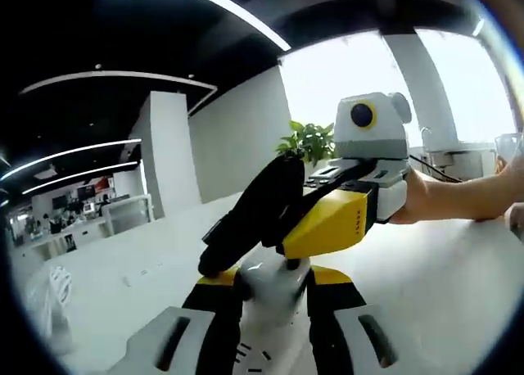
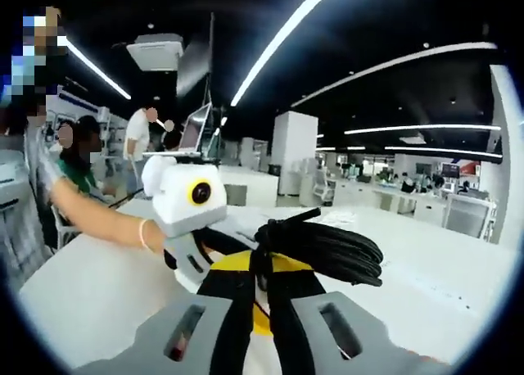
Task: Straighten the power strip on the desk, plug the charger into it
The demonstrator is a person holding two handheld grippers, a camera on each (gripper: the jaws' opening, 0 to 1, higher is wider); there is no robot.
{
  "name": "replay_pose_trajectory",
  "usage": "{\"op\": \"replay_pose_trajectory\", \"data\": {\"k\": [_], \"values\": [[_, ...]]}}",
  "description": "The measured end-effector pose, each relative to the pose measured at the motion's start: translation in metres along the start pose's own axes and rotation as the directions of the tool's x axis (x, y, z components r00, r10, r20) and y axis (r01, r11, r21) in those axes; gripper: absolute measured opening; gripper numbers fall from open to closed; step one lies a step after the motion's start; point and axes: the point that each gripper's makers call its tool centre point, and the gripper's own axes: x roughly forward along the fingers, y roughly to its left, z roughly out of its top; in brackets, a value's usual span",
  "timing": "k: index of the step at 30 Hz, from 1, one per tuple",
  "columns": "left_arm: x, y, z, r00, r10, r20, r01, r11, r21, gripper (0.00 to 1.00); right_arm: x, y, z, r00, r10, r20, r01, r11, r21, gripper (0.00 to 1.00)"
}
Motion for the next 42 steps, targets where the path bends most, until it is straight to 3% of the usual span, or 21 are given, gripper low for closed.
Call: {"op": "replay_pose_trajectory", "data": {"k": [3,8,13,20,25,32,36,38,42], "values": [[-0.002,0.0,0.0,1.0,-0.01,0.0,0.01,1.0,-0.018,0.3,0.002,0.001,0.001,1.0,-0.006,-0.007,0.006,1.0,-0.007,0.02],[-0.017,0.005,-0.003,0.999,-0.02,-0.049,0.02,1.0,0.0,0.32,0.002,-0.002,0.0,1.0,-0.022,0.0,0.022,1.0,-0.013,0.02],[-0.038,0.028,-0.008,0.997,0.059,-0.058,-0.058,0.998,0.02,0.5,0.003,-0.004,-0.001,1.0,-0.029,0.011,0.029,1.0,-0.007,0.02],[-0.053,0.04,0.008,0.993,0.108,0.054,-0.107,0.994,-0.025,0.8,0.002,-0.001,-0.004,0.999,-0.033,0.016,0.033,0.999,-0.014,0.03],[-0.055,0.044,0.01,0.989,0.134,0.066,-0.135,0.991,0.012,0.99,0.002,-0.002,-0.005,0.999,-0.039,0.025,0.04,0.999,-0.012,0.03],[-0.066,0.061,0.01,0.984,0.155,0.084,-0.153,0.988,-0.025,0.99,0.004,-0.005,-0.006,0.998,-0.051,0.039,0.051,0.999,-0.013,0.03],[-0.075,0.07,0.014,0.98,0.155,0.127,-0.14,0.983,-0.116,0.99,0.005,-0.005,-0.006,0.998,-0.052,0.041,0.053,0.998,-0.02,0.03],[-0.08,0.076,0.01,0.98,0.164,0.114,-0.144,0.975,-0.171,0.99,0.005,-0.005,-0.006,0.998,-0.052,0.044,0.053,0.998,-0.021,0.03],[-0.085,0.084,0.009,0.976,0.193,0.103,-0.174,0.97,-0.167,0.99,0.004,-0.005,-0.005,0.997,-0.053,0.048,0.054,0.998,-0.016,0.03]]}}
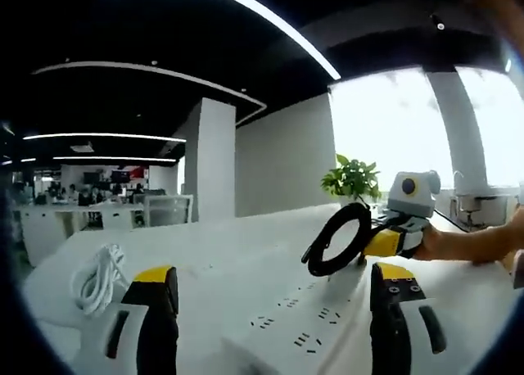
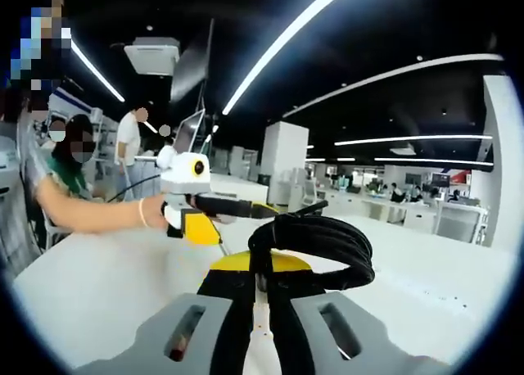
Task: Straighten the power strip on the desk, plug the charger into it
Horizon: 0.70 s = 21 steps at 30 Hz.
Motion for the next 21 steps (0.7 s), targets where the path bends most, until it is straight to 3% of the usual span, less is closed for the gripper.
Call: {"op": "replay_pose_trajectory", "data": {"k": [4,7,9,10,13,15,17,19,21], "values": [[-0.002,0.0,-0.002,0.998,0.002,-0.061,0.005,0.993,0.119,0.99,0.0,0.001,0.001,1.0,-0.007,-0.007,0.007,1.0,-0.007,0.03],[-0.003,-0.01,-0.018,0.981,-0.06,-0.185,0.097,0.975,0.198,0.99,-0.001,0.001,0.001,1.0,-0.01,-0.005,0.01,1.0,-0.005,0.03],[-0.007,-0.011,-0.031,0.951,-0.07,-0.3,0.151,0.955,0.257,0.99,-0.001,0.0,0.001,1.0,-0.009,0.0,0.009,1.0,0.005,0.03],[-0.009,-0.01,-0.037,0.927,-0.065,-0.369,0.185,0.936,0.3,0.99,-0.001,0.0,0.001,1.0,-0.009,0.003,0.009,1.0,0.008,0.03],[-0.01,-0.006,-0.041,0.873,-0.047,-0.486,0.261,0.886,0.383,0.99,-0.001,0.001,0.002,1.0,-0.011,0.007,0.011,1.0,0.014,0.03],[-0.008,-0.008,-0.035,0.844,-0.069,-0.532,0.302,0.881,0.364,0.99,-0.001,0.002,0.003,1.0,-0.01,0.003,0.01,1.0,0.009,0.03],[-0.003,-0.008,-0.029,0.827,-0.077,-0.557,0.32,0.879,0.354,0.99,-0.001,0.003,0.003,1.0,-0.013,-0.001,0.013,1.0,0.001,0.03],[-0.002,-0.006,-0.03,0.783,-0.065,-0.619,0.347,0.871,0.348,0.99,-0.001,0.003,0.003,1.0,-0.012,-0.004,0.012,1.0,-0.004,0.03],[-0.001,0.0,-0.035,0.723,-0.034,-0.69,0.373,0.86,0.349,0.98,-0.002,0.003,0.003,1.0,-0.01,-0.006,0.01,1.0,-0.007,0.03]]}}
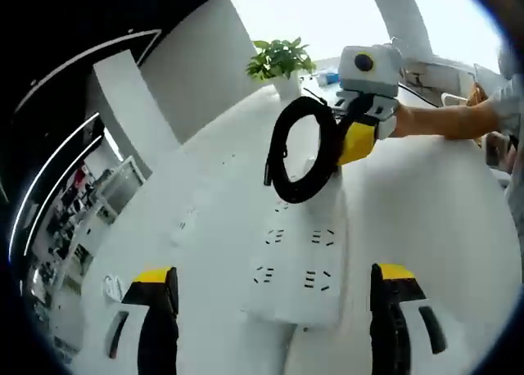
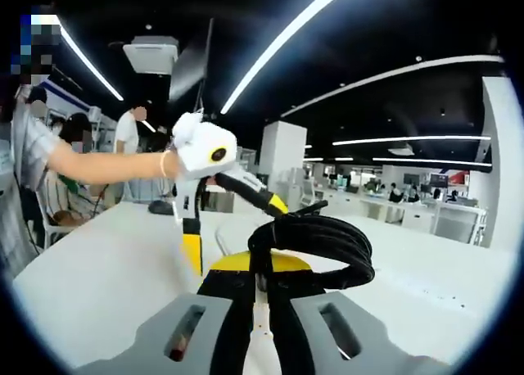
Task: Straighten the power strip on the desk, plug the charger into it
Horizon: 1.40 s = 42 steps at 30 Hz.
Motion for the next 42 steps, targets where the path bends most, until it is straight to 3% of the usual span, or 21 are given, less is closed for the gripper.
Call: {"op": "replay_pose_trajectory", "data": {"k": [2,4,6,11,15,23,24,29,32,38,42], "values": [[0.004,-0.001,-0.002,0.998,-0.03,-0.053,0.031,0.999,0.013,0.92,0.0,0.0,0.0,1.0,0.0,0.0,0.0,1.0,0.0,0.03],[0.009,-0.002,-0.006,0.991,-0.051,-0.12,0.055,0.998,0.037,0.93,0.0,0.0,0.0,1.0,0.0,0.0,0.0,1.0,-0.001,0.03],[0.016,-0.001,-0.012,0.975,-0.051,-0.215,0.07,0.994,0.083,0.92,0.0,0.0,0.0,1.0,-0.001,-0.003,0.001,1.0,-0.004,0.03],[0.029,-0.007,-0.024,0.933,-0.078,-0.352,0.123,0.987,0.106,0.9,-0.001,0.001,0.001,1.0,-0.005,-0.013,0.004,1.0,-0.016,0.03],[0.037,-0.012,-0.019,0.926,-0.118,-0.358,0.155,0.985,0.075,0.81,-0.001,0.002,0.001,1.0,-0.005,-0.015,0.005,1.0,-0.016,0.03],[0.039,-0.017,-0.028,0.863,-0.221,-0.454,0.252,0.968,0.009,0.78,-0.001,-0.001,0.001,1.0,-0.009,0.005,0.009,1.0,0.018,0.03],[0.039,-0.019,-0.029,0.85,-0.244,-0.467,0.273,0.962,-0.005,0.77,-0.001,0.0,0.001,1.0,-0.008,0.004,0.008,1.0,0.015,0.03],[0.041,-0.023,-0.032,0.817,-0.292,-0.497,0.32,0.947,-0.03,0.76,0.003,0.003,0.002,1.0,-0.007,-0.026,0.006,0.999,-0.039,0.03],[0.04,-0.028,-0.032,0.795,-0.331,-0.508,0.36,0.932,-0.042,0.7,0.004,0.004,0.002,0.999,-0.004,-0.033,0.002,0.999,-0.051,0.03],[0.039,-0.035,-0.034,0.78,-0.339,-0.525,0.387,0.922,-0.021,0.66,0.002,0.002,0.001,1.0,-0.004,-0.029,0.003,0.999,-0.032,0.03],[0.037,-0.037,-0.035,0.782,-0.34,-0.522,0.385,0.923,-0.026,0.65,0.001,0.003,0.0,0.999,0.0,-0.038,0.0,1.0,-0.017,0.03]]}}
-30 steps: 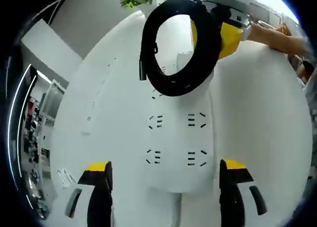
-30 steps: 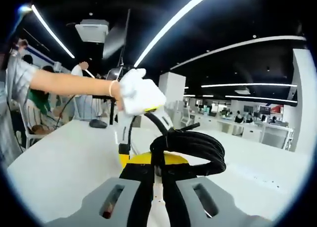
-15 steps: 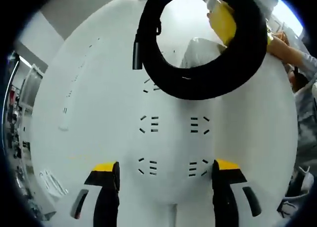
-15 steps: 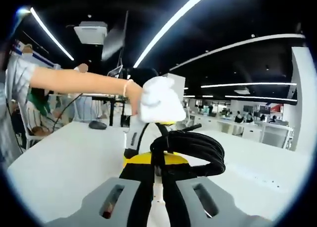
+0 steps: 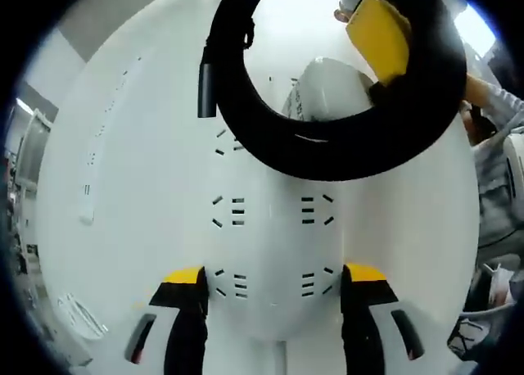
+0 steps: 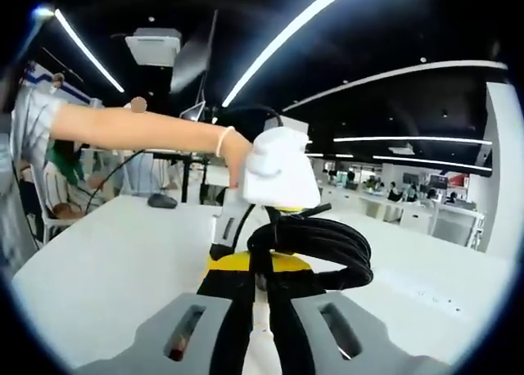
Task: Straighten the power strip on the desk, plug the charger into it
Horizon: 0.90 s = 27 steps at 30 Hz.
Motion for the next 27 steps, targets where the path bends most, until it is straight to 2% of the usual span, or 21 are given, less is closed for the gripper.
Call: {"op": "replay_pose_trajectory", "data": {"k": [4,5,7,9,11,15,19,20,23,25,27], "values": [[0.003,-0.007,0.001,1.0,0.002,-0.018,-0.002,1.0,0.002,0.65,-0.001,-0.001,-0.001,1.0,-0.01,-0.029,0.01,1.0,0.001,0.04],[0.003,-0.008,0.001,1.0,0.002,-0.028,-0.002,1.0,0.003,0.65,-0.003,-0.002,-0.006,0.998,-0.016,-0.065,0.015,1.0,-0.006,0.06],[0.004,-0.01,0.002,0.999,0.003,-0.049,-0.003,1.0,0.005,0.65,-0.002,-0.001,-0.008,0.996,-0.012,-0.093,0.011,1.0,-0.007,0.17],[0.005,-0.011,0.002,0.998,0.004,-0.068,-0.004,1.0,0.006,0.65,-0.003,0.006,-0.013,0.991,0.028,-0.132,-0.024,0.999,0.033,0.34],[0.005,-0.014,0.002,0.997,0.005,-0.082,-0.004,1.0,0.008,0.65,-0.004,0.009,-0.012,0.99,0.027,-0.135,-0.025,1.0,0.019,0.48],[0.005,-0.015,0.001,0.996,0.005,-0.09,-0.004,1.0,0.007,0.65,-0.009,0.012,-0.022,0.978,0.02,-0.207,-0.029,0.999,-0.041,0.67],[0.006,-0.013,0.001,0.996,0.004,-0.084,-0.003,1.0,0.006,0.65,-0.012,0.01,-0.025,0.973,0.027,-0.229,-0.042,0.997,-0.062,0.68],[0.005,-0.013,0.001,0.997,0.003,-0.081,-0.003,1.0,0.006,0.65,-0.013,0.011,-0.024,0.969,0.049,-0.24,-0.063,0.997,-0.049,0.68],[0.006,-0.012,0.001,0.997,0.003,-0.078,-0.003,1.0,0.004,0.65,-0.013,0.016,-0.027,0.946,0.121,-0.301,-0.121,0.992,0.02,0.69],[0.005,-0.011,0.001,0.997,0.002,-0.077,-0.002,1.0,0.005,0.65,-0.011,0.016,-0.024,0.94,0.137,-0.313,-0.138,0.99,0.018,0.67],[0.005,-0.01,0.001,0.997,0.002,-0.074,-0.002,1.0,0.004,0.65,-0.011,0.017,-0.026,0.919,0.16,-0.359,-0.168,0.986,0.009,0.62]]}}
